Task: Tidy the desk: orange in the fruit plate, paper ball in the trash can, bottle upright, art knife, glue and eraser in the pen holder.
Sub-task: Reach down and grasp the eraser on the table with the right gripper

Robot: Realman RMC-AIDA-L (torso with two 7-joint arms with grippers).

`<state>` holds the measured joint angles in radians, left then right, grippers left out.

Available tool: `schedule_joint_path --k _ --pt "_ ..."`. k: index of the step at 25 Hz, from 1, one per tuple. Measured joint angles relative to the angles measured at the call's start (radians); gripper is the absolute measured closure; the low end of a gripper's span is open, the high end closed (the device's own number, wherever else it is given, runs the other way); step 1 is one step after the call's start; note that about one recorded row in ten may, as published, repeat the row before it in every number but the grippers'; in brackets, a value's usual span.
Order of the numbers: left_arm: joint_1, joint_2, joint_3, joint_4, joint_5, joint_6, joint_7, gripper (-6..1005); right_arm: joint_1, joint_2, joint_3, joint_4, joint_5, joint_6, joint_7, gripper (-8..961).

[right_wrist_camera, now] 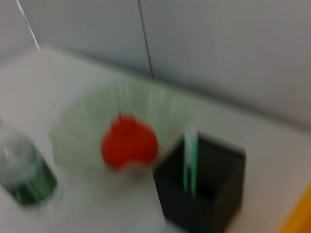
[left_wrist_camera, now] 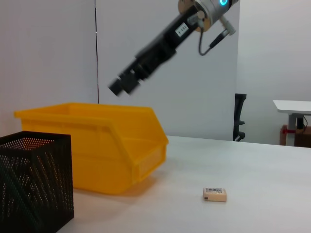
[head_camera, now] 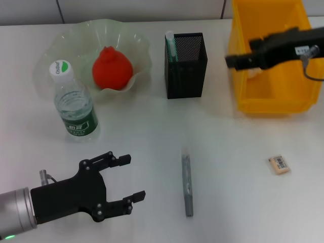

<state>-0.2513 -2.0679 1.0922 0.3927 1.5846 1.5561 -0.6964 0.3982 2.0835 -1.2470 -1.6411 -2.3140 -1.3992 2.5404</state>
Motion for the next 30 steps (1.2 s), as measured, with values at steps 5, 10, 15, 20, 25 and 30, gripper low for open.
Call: schedule_joint_path --k 5,10,15,20,25,30 --pt "-0.001 0.001 0.0 0.0 0.0 0.002 0.0 197 0.035 0.001 -0.022 -0.045 -0.12 -0.174 0.118 195" --pt "-0.002 0.0 0.0 0.002 0.005 0.0 -0.001 197 0.04 -0.001 -0.043 0.0 -0.165 -0.246 0.152 198" --pt "-0.003 0.0 0.0 0.004 0.014 0.0 -0.007 197 0.044 0.0 -0.106 0.062 -0.245 -0.258 0.179 201" --pt "-0.003 0.0 0.0 0.002 0.015 -0.001 -0.008 197 0.055 0.001 -0.175 0.097 -0.318 -0.273 0.224 203" --pt "-0.003 0.0 0.0 0.0 0.018 -0.001 -0.008 197 0.068 0.001 -0.191 0.151 -0.325 -0.268 0.231 206" --pt "-0.003 0.0 0.0 0.0 0.021 -0.001 -0.009 197 0.078 0.003 -0.192 0.194 -0.366 -0.256 0.237 208"
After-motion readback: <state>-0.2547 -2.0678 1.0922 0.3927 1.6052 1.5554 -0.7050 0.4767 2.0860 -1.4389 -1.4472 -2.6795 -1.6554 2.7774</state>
